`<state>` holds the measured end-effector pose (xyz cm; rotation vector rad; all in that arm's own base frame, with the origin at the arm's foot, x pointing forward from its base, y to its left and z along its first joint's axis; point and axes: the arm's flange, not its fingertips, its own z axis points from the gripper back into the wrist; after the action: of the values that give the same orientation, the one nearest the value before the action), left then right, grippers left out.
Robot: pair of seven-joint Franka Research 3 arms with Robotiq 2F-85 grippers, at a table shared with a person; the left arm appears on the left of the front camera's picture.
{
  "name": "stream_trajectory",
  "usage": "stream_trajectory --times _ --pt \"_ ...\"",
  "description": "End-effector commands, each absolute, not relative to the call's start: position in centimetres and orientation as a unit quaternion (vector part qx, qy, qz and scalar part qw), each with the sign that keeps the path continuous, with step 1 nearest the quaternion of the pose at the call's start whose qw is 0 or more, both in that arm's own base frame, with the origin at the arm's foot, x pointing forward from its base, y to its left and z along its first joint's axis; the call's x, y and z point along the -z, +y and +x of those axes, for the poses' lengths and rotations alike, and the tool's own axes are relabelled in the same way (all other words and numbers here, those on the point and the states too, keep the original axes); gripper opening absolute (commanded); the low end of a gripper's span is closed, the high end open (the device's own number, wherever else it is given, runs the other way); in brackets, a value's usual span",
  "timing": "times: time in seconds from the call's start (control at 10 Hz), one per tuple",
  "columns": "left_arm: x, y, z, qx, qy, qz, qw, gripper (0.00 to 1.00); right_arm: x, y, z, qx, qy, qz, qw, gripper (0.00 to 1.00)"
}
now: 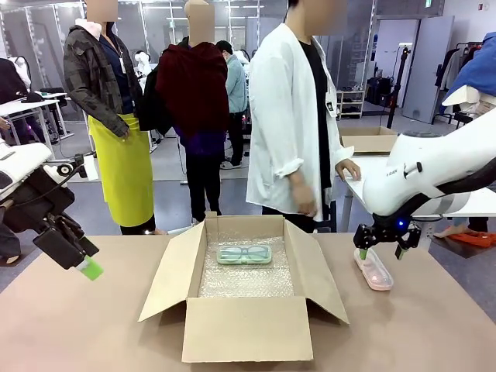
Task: Pack the glasses set securely to prepare it for shipping.
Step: Put the Glasses case from the right side of the table into the Package Box.
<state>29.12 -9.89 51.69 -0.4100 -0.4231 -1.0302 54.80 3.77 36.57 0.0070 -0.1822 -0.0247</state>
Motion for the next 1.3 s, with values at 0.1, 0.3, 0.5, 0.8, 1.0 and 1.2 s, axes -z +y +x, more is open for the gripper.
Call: stream_trajectory --times 0.1,0.3,0.5,0.8,1.0,1.2 --pt "-51.8 -9.7 29.0 0.494 -0.2 -0.205 0.821 1.0 -34.3 3.9 57.4 0.028 -0.095 0.002 0.995 1.0" --pt "-51.8 -9.7 29.0 0.494 -0.2 -0.205 0.821 1.0 -33.1 4.0 58.5 0.042 -0.102 -0.003 0.994 1.0" --pt "-51.8 -9.7 29.0 0.494 -0.2 -0.205 0.821 1.0 -31.7 4.0 59.1 0.048 -0.098 -0.012 0.994 1.0" --pt "-51.8 -9.7 29.0 0.494 -0.2 -0.205 0.821 1.0 -30.6 4.0 59.7 0.052 -0.088 -0.01 0.995 0.97" --pt "-51.8 -9.7 29.0 0.494 -0.2 -0.205 0.821 1.0 -30.9 4.1 59.7 0.051 -0.087 -0.013 0.995 0.77" --pt "-51.8 -9.7 29.0 0.494 -0.2 -0.205 0.821 1.0 -31.3 4.0 59.7 0.053 -0.084 -0.015 0.995 0.58"
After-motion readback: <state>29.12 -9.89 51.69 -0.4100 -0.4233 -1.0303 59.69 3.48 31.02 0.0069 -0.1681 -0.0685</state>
